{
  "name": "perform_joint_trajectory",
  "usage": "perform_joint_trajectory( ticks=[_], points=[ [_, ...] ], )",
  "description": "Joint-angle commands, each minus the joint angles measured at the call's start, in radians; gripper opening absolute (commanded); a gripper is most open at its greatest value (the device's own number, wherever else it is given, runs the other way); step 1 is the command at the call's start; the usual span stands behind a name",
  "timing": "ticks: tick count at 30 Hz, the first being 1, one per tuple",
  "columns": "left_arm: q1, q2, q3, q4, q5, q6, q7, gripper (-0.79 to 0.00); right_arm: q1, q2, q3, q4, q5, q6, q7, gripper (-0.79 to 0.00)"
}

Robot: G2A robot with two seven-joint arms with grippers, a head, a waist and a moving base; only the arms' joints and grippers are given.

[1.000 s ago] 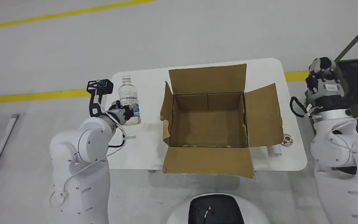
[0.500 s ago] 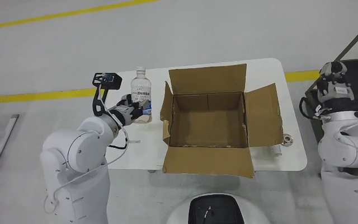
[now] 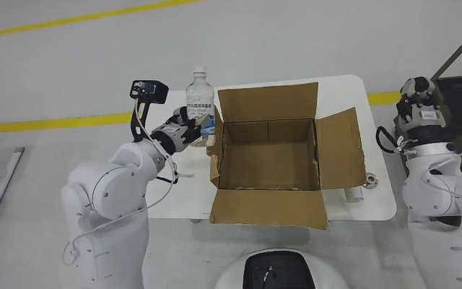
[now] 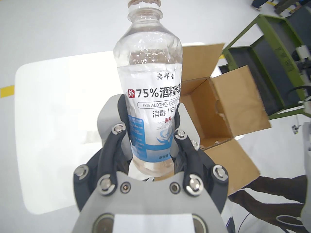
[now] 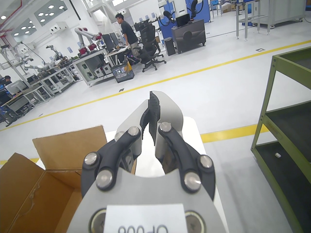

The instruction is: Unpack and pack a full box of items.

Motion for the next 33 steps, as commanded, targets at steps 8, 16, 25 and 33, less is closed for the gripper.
perform_joint_trajectory(
  ticks=[8, 16, 25, 33],
  points=[
    [-0.128, -0.026, 0.24, 0.177, -0.141, 0.071, -0.009, -0.785, -0.006, 0.004, 0.001, -0.014, 0.003, 0.007, 0.001, -0.785],
    [-0.116, -0.03, 0.326, 0.344, -0.145, 0.124, -0.053, -0.785, -0.013, 0.007, 0.006, -0.039, 0.01, 0.014, 0.006, -0.785],
    [-0.122, -0.024, 0.308, 0.39, -0.144, 0.12, -0.079, -0.785, -0.014, 0.009, -0.055, -0.065, 0.021, -0.023, 0.024, -0.785],
    [-0.122, -0.024, 0.308, 0.39, -0.144, 0.12, -0.079, -0.785, -0.03, 0.008, -0.158, -0.015, -0.006, -0.068, 0.044, -0.785]
  ],
)
